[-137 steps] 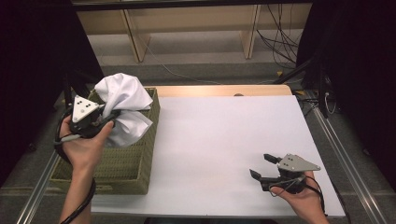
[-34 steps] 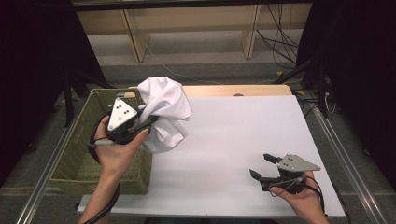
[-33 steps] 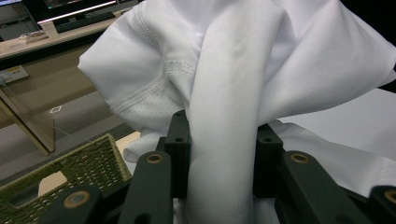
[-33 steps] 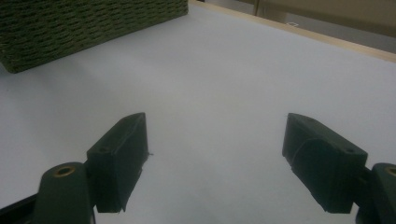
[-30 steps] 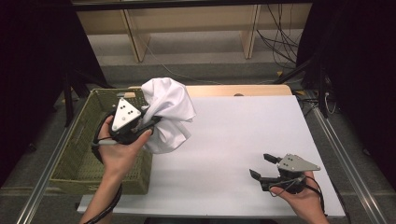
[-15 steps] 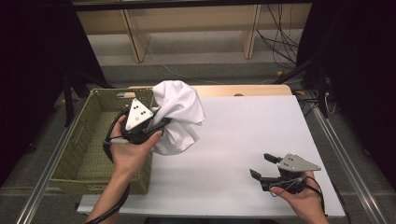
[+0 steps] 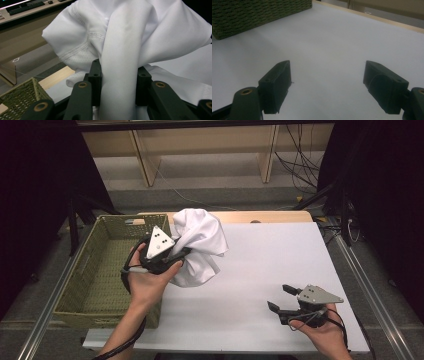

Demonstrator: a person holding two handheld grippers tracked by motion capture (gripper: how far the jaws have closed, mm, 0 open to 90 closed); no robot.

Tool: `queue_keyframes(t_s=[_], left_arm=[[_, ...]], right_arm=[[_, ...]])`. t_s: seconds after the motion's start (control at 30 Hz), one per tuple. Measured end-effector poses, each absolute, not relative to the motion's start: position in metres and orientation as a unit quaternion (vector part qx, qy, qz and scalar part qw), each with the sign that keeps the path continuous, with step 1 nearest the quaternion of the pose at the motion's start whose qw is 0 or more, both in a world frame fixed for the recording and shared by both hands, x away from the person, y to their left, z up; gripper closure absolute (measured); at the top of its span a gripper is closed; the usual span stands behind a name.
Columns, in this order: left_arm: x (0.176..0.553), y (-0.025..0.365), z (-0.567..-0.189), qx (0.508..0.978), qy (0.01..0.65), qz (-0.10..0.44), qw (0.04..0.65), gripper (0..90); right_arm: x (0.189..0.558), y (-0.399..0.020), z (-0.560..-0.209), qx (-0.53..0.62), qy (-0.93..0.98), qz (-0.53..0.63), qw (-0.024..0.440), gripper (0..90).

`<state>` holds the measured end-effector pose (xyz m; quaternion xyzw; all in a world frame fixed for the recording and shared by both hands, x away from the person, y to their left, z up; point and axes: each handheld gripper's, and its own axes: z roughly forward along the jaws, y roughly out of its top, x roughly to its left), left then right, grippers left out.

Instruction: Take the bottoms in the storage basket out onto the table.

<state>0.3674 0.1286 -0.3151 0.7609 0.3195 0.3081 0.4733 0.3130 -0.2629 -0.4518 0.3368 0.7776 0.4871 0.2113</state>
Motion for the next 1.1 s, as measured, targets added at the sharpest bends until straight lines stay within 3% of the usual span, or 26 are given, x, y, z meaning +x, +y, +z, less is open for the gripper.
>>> queue_keyframes(t_s=[1.1], left_arm=[[0.376,0.095,-0.331,0.786,0.297,0.287,0.461,66.6]], right_arm=[[0.314,-0.263,-0.452,0.337,0.779,0.485,0.210,23.4]])
